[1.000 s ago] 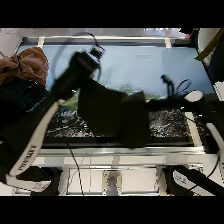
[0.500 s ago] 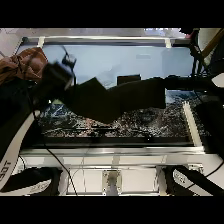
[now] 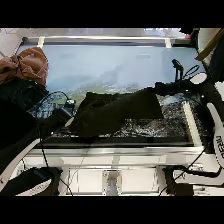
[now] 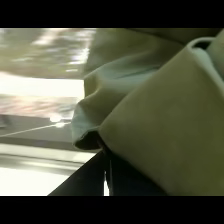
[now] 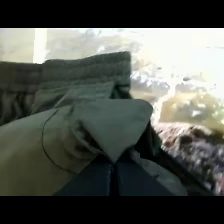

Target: Fold the clothes and pants, and hang the long-sleeved shirts on hangers.

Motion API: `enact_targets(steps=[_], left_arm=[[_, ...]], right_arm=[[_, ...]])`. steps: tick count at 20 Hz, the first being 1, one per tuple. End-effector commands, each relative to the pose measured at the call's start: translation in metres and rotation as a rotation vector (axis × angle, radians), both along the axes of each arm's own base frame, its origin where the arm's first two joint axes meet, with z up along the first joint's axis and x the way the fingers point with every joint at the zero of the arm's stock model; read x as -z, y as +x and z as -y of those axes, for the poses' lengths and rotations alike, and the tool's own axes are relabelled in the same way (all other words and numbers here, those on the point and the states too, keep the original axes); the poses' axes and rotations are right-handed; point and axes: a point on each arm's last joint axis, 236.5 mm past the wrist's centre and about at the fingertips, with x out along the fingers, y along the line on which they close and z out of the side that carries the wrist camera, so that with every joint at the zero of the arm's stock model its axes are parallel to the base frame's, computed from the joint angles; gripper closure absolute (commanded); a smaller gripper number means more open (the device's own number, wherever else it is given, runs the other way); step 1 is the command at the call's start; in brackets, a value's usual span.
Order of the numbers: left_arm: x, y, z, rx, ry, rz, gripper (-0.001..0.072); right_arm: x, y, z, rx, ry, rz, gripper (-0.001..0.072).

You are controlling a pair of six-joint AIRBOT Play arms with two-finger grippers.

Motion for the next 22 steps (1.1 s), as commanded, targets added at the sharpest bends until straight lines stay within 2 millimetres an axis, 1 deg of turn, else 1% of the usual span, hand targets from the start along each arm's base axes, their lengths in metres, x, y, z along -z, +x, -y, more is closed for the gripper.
enact_targets(steps=[1,4,6,7,8,9,10,11,12,13,14,16,17,18,19,20,21,22], left_arm=[[0.014,0.000,0.021,-0.031,-0.109,0.031,0.0676],[0.014,-0.001,0.020,-0.032,-0.107,0.028,0.0676],[0.015,-0.003,0.024,-0.039,-0.121,0.021,0.0675],[0.015,-0.005,0.026,-0.046,-0.134,0.014,0.0650],[0.015,-0.006,0.029,-0.055,-0.147,0.007,0.0471],[0.015,-0.007,0.033,-0.062,-0.161,0.002,0.0211],[0.011,-0.005,0.035,-0.059,-0.170,0.012,0.0082],[0.001,0.003,0.039,-0.057,-0.188,0.043,0.0067],[-0.014,0.015,0.041,-0.046,-0.202,0.095,0.0067],[-0.040,0.036,0.039,-0.020,-0.199,0.188,0.0067],[-0.070,0.060,0.033,0.016,-0.171,0.299,0.0067],[-0.145,0.111,0.016,0.062,-0.121,0.563,0.0069],[-0.171,0.128,0.006,0.035,-0.132,0.645,0.0069],[-0.188,0.144,-0.005,-0.016,-0.159,0.700,0.0069],[-0.197,0.159,-0.020,-0.087,-0.198,0.736,0.0071],[-0.198,0.171,-0.032,-0.159,-0.252,0.749,0.0090],[-0.190,0.183,-0.037,-0.184,-0.312,0.726,0.0116],[-0.175,0.192,-0.035,-0.178,-0.381,0.666,0.0117]], right_arm=[[0.009,0.034,-0.018,0.040,-0.010,0.082,0.0696],[-0.019,0.078,-0.043,0.047,-0.031,0.238,0.0697],[-0.027,0.097,-0.052,0.059,-0.014,0.260,0.0697],[-0.026,0.103,-0.052,0.077,-0.004,0.249,0.0696],[-0.024,0.107,-0.050,0.101,0.007,0.234,0.0694],[-0.024,0.109,-0.046,0.110,0.007,0.231,0.0599],[-0.026,0.107,-0.042,0.111,0.009,0.224,0.0369],[-0.031,0.102,-0.034,0.097,0.001,0.208,0.0276],[-0.037,0.096,-0.024,0.086,-0.005,0.190,0.0276],[-0.046,0.088,-0.012,0.077,-0.012,0.174,0.0276],[-0.058,0.077,0.004,0.072,-0.022,0.159,0.0276],[-0.085,0.054,0.040,0.084,-0.073,0.157,0.0276],[-0.099,0.039,0.056,0.089,-0.107,0.160,0.0277],[-0.113,0.022,0.069,0.087,-0.147,0.160,0.0276],[-0.126,0.003,0.077,0.078,-0.185,0.155,0.0276],[-0.137,-0.013,0.079,0.070,-0.206,0.158,0.0277],[-0.150,-0.028,0.074,0.055,-0.211,0.172,0.0276],[-0.161,-0.039,0.066,0.039,-0.209,0.193,0.0276]])
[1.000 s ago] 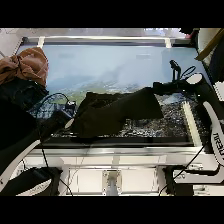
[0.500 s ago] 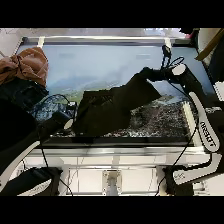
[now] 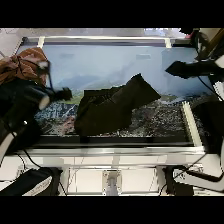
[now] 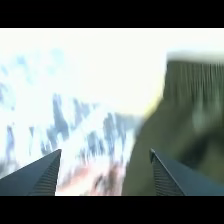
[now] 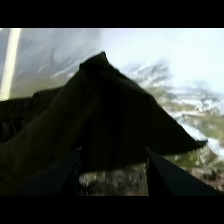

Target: Fold the clothes and pants, and hang the long-sleeved shirts on hangers.

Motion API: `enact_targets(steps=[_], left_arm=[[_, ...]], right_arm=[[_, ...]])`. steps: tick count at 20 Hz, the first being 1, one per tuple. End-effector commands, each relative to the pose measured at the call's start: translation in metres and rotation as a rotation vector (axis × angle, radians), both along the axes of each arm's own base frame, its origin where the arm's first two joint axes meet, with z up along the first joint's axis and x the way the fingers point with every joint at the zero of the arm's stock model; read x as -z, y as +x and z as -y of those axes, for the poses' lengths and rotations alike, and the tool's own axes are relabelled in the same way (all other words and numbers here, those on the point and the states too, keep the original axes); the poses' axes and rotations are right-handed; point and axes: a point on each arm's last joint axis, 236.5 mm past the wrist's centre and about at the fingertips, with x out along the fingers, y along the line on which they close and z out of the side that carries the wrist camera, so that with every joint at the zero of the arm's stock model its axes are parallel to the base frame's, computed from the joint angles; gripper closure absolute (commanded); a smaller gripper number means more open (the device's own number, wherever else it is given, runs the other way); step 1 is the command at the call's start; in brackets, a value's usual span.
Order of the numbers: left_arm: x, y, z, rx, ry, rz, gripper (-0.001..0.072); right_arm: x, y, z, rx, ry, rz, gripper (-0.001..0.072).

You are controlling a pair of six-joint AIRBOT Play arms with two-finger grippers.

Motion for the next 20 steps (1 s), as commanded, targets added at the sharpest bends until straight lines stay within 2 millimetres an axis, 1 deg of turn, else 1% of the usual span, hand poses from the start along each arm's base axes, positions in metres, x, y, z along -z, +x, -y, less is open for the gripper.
enact_targets(steps=[1,2,4,6,8,11,12,14,16,18,20], left_arm=[[0.005,0.043,-0.004,0.042,-0.218,-0.007,0.0117],[0.021,0.052,0.010,0.092,-0.309,-0.053,0.0116],[0.054,0.063,0.032,0.185,-0.409,-0.157,0.0116],[0.086,0.068,0.044,0.244,-0.448,-0.267,0.0116],[0.108,0.081,0.052,0.254,-0.489,-0.314,0.0116],[0.122,0.092,0.079,0.330,-0.570,-0.339,0.0116],[0.128,0.095,0.084,0.340,-0.570,-0.347,0.0116],[0.140,0.098,0.091,0.350,-0.569,-0.368,0.0116],[0.152,0.095,0.095,0.370,-0.558,-0.388,0.0116],[0.161,0.094,0.097,0.373,-0.555,-0.400,0.0116],[0.168,0.094,0.098,0.372,-0.552,-0.411,0.0116]], right_arm=[[-0.034,-0.054,-0.005,-0.044,-0.060,0.010,0.0277],[-0.043,-0.062,-0.016,-0.068,-0.062,0.034,0.0276],[-0.057,-0.075,-0.040,-0.119,-0.060,0.066,0.0277],[-0.063,-0.086,-0.063,-0.173,-0.053,0.073,0.0277],[-0.064,-0.093,-0.084,-0.220,-0.036,0.069,0.0277],[-0.067,-0.100,-0.117,-0.286,-0.015,0.081,0.0277],[-0.069,-0.101,-0.127,-0.301,-0.005,0.089,0.0277],[-0.074,-0.103,-0.146,-0.334,0.009,0.120,0.0277],[-0.077,-0.105,-0.162,-0.364,0.020,0.137,0.0277],[-0.074,-0.107,-0.175,-0.380,0.035,0.123,0.0277],[-0.066,-0.111,-0.190,-0.411,0.044,0.094,0.0278]])
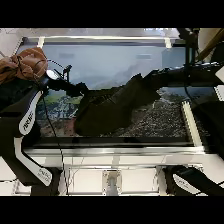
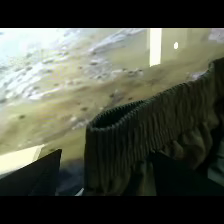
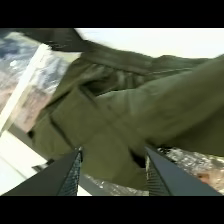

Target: Fold the clothes and pants, and hang the long-sleeved shirts on hangers.

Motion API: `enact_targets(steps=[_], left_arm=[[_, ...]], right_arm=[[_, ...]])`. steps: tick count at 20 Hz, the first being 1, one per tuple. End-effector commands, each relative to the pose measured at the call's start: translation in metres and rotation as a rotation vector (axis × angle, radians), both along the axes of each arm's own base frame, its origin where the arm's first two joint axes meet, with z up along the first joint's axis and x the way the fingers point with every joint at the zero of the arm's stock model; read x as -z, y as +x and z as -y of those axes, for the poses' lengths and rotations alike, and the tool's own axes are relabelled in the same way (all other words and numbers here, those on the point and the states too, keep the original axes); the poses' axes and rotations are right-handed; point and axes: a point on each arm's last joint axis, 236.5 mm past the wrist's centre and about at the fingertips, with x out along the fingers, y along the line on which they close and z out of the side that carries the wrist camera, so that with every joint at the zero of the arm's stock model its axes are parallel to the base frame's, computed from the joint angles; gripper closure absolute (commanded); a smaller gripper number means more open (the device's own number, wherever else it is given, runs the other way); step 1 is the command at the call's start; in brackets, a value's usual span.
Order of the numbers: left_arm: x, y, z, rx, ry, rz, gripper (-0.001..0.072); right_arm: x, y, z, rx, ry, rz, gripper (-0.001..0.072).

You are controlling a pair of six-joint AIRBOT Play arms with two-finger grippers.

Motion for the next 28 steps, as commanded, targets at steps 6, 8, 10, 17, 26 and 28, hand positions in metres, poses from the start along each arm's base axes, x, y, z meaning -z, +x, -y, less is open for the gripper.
enact_targets(steps=[6,8,10,17,26,28], left_arm=[[0.001,0.008,0.014,0.033,-0.016,0.035,0.0676],[-0.008,0.014,0.015,0.034,-0.017,0.057,0.0676],[-0.014,0.016,0.015,0.036,-0.017,0.071,0.0676],[-0.015,0.011,0.012,0.058,0.006,0.066,0.0676],[-0.015,0.010,0.012,0.060,0.005,0.064,0.0677],[-0.015,0.010,0.012,0.059,0.005,0.064,0.0676]], right_arm=[[0.101,-0.022,-0.108,-0.249,-0.094,-0.224,0.0277],[0.152,-0.016,-0.133,-0.321,-0.164,-0.250,0.0252],[0.198,0.002,-0.150,-0.317,-0.178,-0.280,0.0174],[0.236,0.056,-0.193,-0.333,-0.125,-0.232,0.0176],[0.271,0.049,-0.223,-0.463,-0.098,-0.381,0.0187],[0.273,0.042,-0.231,-0.476,-0.057,-0.419,0.0200]])
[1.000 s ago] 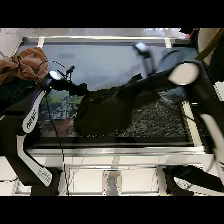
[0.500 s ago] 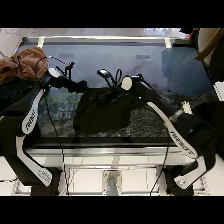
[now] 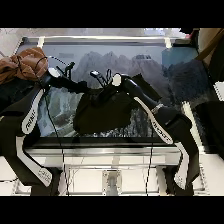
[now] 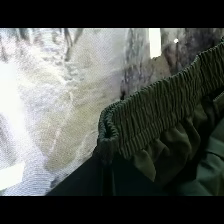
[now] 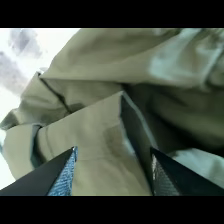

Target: Fold the clothes and pants, and hang the long-sleeved shirts on hangers.

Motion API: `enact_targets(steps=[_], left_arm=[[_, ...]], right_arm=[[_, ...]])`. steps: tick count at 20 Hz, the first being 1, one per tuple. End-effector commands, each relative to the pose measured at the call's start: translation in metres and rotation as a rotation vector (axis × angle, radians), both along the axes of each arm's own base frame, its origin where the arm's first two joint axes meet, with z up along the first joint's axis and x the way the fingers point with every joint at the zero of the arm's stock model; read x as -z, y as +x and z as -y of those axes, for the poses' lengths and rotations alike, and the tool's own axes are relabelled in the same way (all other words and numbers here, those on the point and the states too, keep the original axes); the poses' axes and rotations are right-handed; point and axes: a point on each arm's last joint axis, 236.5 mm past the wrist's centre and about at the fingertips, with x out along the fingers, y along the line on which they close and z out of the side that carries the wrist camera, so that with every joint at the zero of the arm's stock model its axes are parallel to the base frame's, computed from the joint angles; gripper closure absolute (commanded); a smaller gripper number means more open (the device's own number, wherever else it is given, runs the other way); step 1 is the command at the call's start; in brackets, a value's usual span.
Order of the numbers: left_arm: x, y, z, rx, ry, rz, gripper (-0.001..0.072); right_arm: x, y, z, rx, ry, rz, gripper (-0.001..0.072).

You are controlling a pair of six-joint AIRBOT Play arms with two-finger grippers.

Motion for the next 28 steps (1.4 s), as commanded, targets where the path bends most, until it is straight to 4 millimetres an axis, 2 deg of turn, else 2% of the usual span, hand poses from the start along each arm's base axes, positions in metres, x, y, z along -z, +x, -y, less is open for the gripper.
enact_targets(steps=[1,2,4,5,6,7,9,11,14,16,17,19,20,22,24,25,27,28], left_arm=[[-0.001,0.000,0.000,0.000,0.000,0.002,0.0676],[-0.001,0.000,0.000,0.001,0.000,0.001,0.0676],[-0.001,0.000,0.000,0.000,0.000,0.002,0.0677],[-0.001,0.000,0.000,0.001,0.000,0.001,0.0676],[-0.001,0.000,0.000,0.000,0.000,0.001,0.0676],[-0.001,0.000,0.000,0.000,0.000,0.002,0.0677],[-0.010,0.003,-0.009,-0.024,-0.004,0.010,0.0677],[-0.035,0.011,-0.032,-0.092,-0.014,0.042,0.0677],[-0.093,0.017,-0.092,-0.208,-0.018,0.132,0.0677],[-0.131,0.002,-0.134,-0.269,-0.018,0.161,0.0677],[-0.144,-0.009,-0.149,-0.297,-0.021,0.158,0.0678],[-0.169,-0.023,-0.168,-0.350,-0.017,0.198,0.0678],[-0.184,-0.027,-0.168,-0.366,-0.020,0.221,0.0678],[-0.221,-0.031,-0.144,-0.341,-0.065,0.306,0.0678],[-0.252,-0.033,-0.114,-0.298,-0.072,0.400,0.0678],[-0.271,-0.031,-0.105,-0.302,-0.074,0.468,0.0678],[-0.327,-0.024,-0.101,-0.367,-0.108,0.655,0.0678],[-0.354,-0.032,-0.098,-0.380,-0.135,0.715,0.0678]], right_arm=[[0.007,-0.015,-0.013,-0.033,0.044,-0.088,0.0200],[0.010,-0.016,-0.014,-0.032,0.048,-0.096,0.0204],[0.014,-0.017,-0.016,-0.029,0.054,-0.111,0.0259],[0.015,-0.016,-0.016,-0.025,0.055,-0.109,0.0333],[0.014,-0.012,-0.018,-0.015,0.062,-0.098,0.0620],[0.010,-0.008,-0.018,-0.007,0.072,-0.085,0.0691],[-0.008,-0.005,-0.013,-0.035,0.076,-0.081,0.0697],[-0.039,-0.002,0.013,-0.082,0.035,-0.068,0.0697],[-0.098,0.017,0.087,-0.024,-0.094,0.046,0.0697],[-0.148,0.029,0.151,0.057,-0.190,0.166,0.0698],[-0.174,0.035,0.179,0.113,-0.218,0.233,0.0697],[-0.223,0.049,0.222,0.232,-0.216,0.366,0.0698],[-0.249,0.057,0.238,0.305,-0.185,0.433,0.0698],[-0.284,0.065,0.264,0.420,-0.138,0.510,0.0698],[-0.294,0.058,0.280,0.445,-0.149,0.519,0.0698],[-0.299,0.055,0.287,0.457,-0.156,0.527,0.0698],[-0.323,0.054,0.304,0.506,-0.144,0.592,0.0698],[-0.335,0.048,0.310,0.522,-0.137,0.620,0.0698]])
